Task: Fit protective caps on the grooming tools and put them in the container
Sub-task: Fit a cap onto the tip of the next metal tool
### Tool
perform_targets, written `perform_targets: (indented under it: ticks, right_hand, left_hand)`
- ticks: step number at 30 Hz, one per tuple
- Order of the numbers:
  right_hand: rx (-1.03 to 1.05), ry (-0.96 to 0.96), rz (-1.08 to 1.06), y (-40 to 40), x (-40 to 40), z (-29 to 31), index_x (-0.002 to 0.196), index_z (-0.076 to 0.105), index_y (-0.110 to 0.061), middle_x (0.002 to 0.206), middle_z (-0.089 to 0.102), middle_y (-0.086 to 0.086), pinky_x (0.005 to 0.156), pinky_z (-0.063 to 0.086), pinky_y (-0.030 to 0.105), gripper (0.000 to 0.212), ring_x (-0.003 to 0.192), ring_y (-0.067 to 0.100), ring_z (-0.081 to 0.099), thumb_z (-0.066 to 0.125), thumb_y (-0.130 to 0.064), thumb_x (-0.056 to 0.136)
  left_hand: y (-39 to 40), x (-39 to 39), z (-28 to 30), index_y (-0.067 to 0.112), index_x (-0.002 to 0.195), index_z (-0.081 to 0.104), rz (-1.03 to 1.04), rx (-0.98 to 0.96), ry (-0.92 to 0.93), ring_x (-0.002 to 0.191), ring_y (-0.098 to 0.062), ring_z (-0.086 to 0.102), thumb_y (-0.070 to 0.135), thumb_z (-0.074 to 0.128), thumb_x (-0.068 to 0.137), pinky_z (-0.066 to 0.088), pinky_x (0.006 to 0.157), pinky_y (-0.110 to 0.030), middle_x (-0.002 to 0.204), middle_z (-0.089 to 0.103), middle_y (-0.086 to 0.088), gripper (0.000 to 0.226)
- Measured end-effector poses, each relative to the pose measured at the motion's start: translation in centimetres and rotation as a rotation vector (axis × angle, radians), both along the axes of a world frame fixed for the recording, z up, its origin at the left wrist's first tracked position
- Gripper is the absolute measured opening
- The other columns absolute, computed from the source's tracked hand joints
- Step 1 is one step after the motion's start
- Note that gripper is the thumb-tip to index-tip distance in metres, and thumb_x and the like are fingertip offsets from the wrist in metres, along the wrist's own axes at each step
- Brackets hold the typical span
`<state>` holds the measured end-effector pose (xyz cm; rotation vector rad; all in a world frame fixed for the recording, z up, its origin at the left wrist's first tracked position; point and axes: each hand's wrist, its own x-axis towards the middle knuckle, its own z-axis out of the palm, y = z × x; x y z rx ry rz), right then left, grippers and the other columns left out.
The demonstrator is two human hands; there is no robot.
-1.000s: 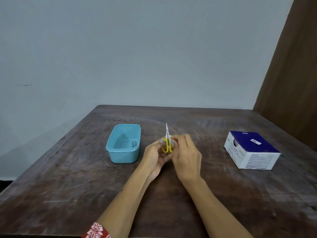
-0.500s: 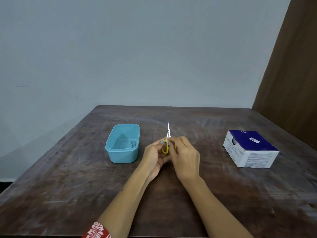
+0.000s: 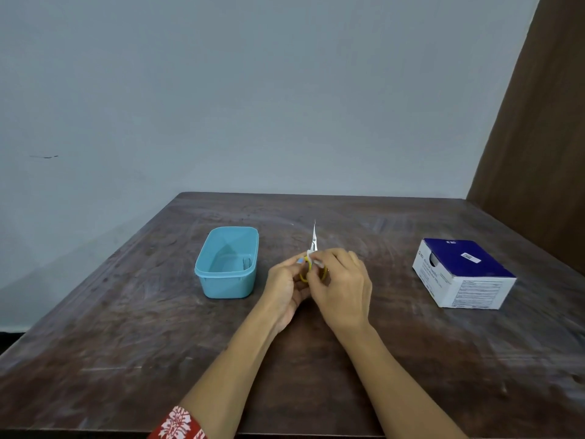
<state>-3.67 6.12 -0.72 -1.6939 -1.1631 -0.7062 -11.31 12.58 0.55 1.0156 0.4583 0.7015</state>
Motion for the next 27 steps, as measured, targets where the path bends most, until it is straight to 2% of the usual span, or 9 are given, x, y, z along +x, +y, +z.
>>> perform_targets:
  ticks: [3, 6, 11, 14, 16, 19, 22, 27]
  right_hand:
    - [0.005, -0.047, -0.010, 0.0, 0.2, -0.1, 0.086, 0.073, -0.013, 0.084, 0.070, -0.001, 0.066, 0.046, 0.035, 0.015, 0.074, 0.023, 0.060, 0.075, -0.007, 0.073]
    - [0.032, 0.034, -0.039, 0.0, 0.4, 0.0, 0.093, 0.073, -0.014, 0.089, 0.071, -0.003, 0.072, 0.042, 0.032, 0.018, 0.081, 0.021, 0.061, 0.069, -0.003, 0.079]
    - [0.097, 0.175, -0.010, -0.1, 0.5, 0.0, 0.092, 0.072, -0.013, 0.085, 0.072, -0.001, 0.075, 0.036, 0.027, 0.017, 0.080, 0.024, 0.062, 0.064, 0.000, 0.083]
    - [0.144, 0.225, -0.018, -0.1, 0.8, 0.1, 0.092, 0.071, -0.011, 0.082, 0.071, 0.001, 0.075, 0.035, 0.025, 0.017, 0.076, 0.025, 0.062, 0.062, 0.001, 0.084]
    - [0.132, 0.209, -0.005, 0.0, 0.6, 0.1, 0.092, 0.070, -0.009, 0.082, 0.071, 0.003, 0.076, 0.038, 0.026, 0.017, 0.075, 0.026, 0.063, 0.060, 0.002, 0.083]
    - [0.114, 0.213, 0.062, 0.3, 0.2, 0.0, 0.093, 0.070, -0.004, 0.087, 0.071, 0.008, 0.074, 0.050, 0.037, 0.019, 0.080, 0.029, 0.065, 0.058, 0.007, 0.082]
    - [0.120, 0.274, 0.093, 0.3, 0.7, -0.2, 0.095, 0.068, -0.003, 0.090, 0.070, 0.007, 0.074, 0.051, 0.037, 0.020, 0.085, 0.027, 0.065, 0.056, 0.009, 0.084]
    - [0.178, 0.490, 0.143, 0.3, 1.2, -0.1, 0.102, 0.065, -0.010, 0.093, 0.068, -0.001, 0.075, 0.053, 0.035, 0.022, 0.083, 0.020, 0.067, 0.051, 0.002, 0.091]
  left_hand:
    - [0.0, -0.1, 0.2, 0.005, 0.112, 0.063, -0.003, 0.007, -0.001, 0.071, -0.014, 0.069, 0.006, 0.037, 0.096, 0.056, 0.060, -0.026, 0.080, 0.071, -0.006, 0.031]
    - [-0.4, 0.1, 0.3, 0.005, 0.115, 0.062, -0.034, 0.005, 0.012, 0.078, -0.017, 0.067, 0.006, 0.036, 0.097, 0.057, 0.063, -0.028, 0.089, 0.069, -0.010, 0.031]
    - [-0.6, 0.1, 0.2, 0.006, 0.110, 0.063, -0.098, 0.074, 0.080, 0.086, -0.019, 0.065, 0.002, 0.038, 0.096, 0.058, 0.074, -0.030, 0.093, 0.069, -0.011, 0.029]
    - [-1.4, 0.2, -0.2, 0.002, 0.096, 0.067, -0.190, 0.212, 0.143, 0.078, -0.012, 0.066, -0.010, 0.040, 0.091, 0.057, 0.071, -0.024, 0.080, 0.070, -0.004, 0.030]
    - [-1.6, 0.1, -0.2, 0.004, 0.087, 0.067, -0.188, 0.236, 0.150, 0.070, -0.009, 0.066, -0.013, 0.043, 0.088, 0.057, 0.067, -0.023, 0.072, 0.070, -0.001, 0.030]
    - [-1.4, 0.1, 0.0, 0.002, 0.086, 0.067, -0.171, 0.253, 0.148, 0.071, -0.011, 0.065, -0.010, 0.045, 0.088, 0.056, 0.068, -0.026, 0.074, 0.068, -0.005, 0.025]
    - [-1.4, 0.1, 0.0, -0.003, 0.095, 0.066, -0.188, 0.249, 0.154, 0.074, -0.015, 0.063, -0.005, 0.047, 0.090, 0.054, 0.071, -0.028, 0.078, 0.066, -0.008, 0.020]
    - [-1.4, 0.2, -0.1, -0.007, 0.109, 0.062, -0.128, 0.233, 0.141, 0.069, -0.014, 0.063, -0.001, 0.051, 0.091, 0.058, 0.065, -0.029, 0.081, 0.067, -0.010, 0.022]
